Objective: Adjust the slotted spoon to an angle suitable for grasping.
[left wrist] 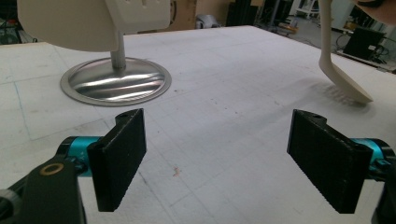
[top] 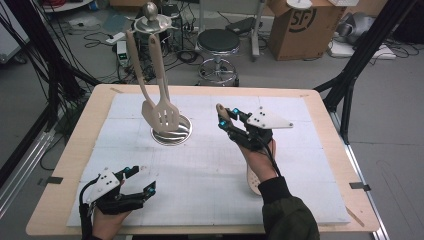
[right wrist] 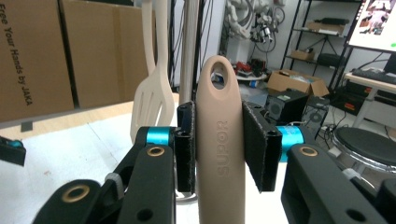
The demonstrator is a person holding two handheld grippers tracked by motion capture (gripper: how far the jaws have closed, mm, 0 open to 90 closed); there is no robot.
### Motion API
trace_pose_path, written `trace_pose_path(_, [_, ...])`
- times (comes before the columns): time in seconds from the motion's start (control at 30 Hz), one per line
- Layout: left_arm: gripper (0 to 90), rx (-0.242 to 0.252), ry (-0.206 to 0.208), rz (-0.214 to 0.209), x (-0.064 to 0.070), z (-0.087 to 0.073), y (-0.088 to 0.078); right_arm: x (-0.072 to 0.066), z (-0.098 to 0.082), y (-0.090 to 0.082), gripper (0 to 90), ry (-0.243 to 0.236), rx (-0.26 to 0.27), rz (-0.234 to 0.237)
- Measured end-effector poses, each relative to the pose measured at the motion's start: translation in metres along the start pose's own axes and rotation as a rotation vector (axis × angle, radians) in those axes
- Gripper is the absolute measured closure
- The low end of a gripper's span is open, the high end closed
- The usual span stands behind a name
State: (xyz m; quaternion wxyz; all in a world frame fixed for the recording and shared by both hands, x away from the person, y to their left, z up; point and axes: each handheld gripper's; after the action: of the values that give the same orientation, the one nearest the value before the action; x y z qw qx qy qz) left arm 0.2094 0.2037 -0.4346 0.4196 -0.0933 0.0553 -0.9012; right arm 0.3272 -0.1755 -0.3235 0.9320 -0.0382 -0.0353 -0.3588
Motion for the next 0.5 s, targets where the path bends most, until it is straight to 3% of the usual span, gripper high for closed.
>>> trace_pose_path(0.5, [20.2, 0.013, -0.009, 0.014, -0.002, -0.001, -0.009, 0.007, 0.012, 0.004, 67.5, 0.068, 0.084, 0.015])
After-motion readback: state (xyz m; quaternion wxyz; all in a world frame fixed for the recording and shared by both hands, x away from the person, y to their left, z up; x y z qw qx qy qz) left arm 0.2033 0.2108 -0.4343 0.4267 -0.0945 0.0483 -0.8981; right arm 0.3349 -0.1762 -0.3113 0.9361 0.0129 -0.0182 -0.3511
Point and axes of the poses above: each handheld gripper's, and its own axes: y roughly forward along the jaws, z roughly out of its top, x roughly to its right, and after that the axes turned 4 degrees about x, right-handed
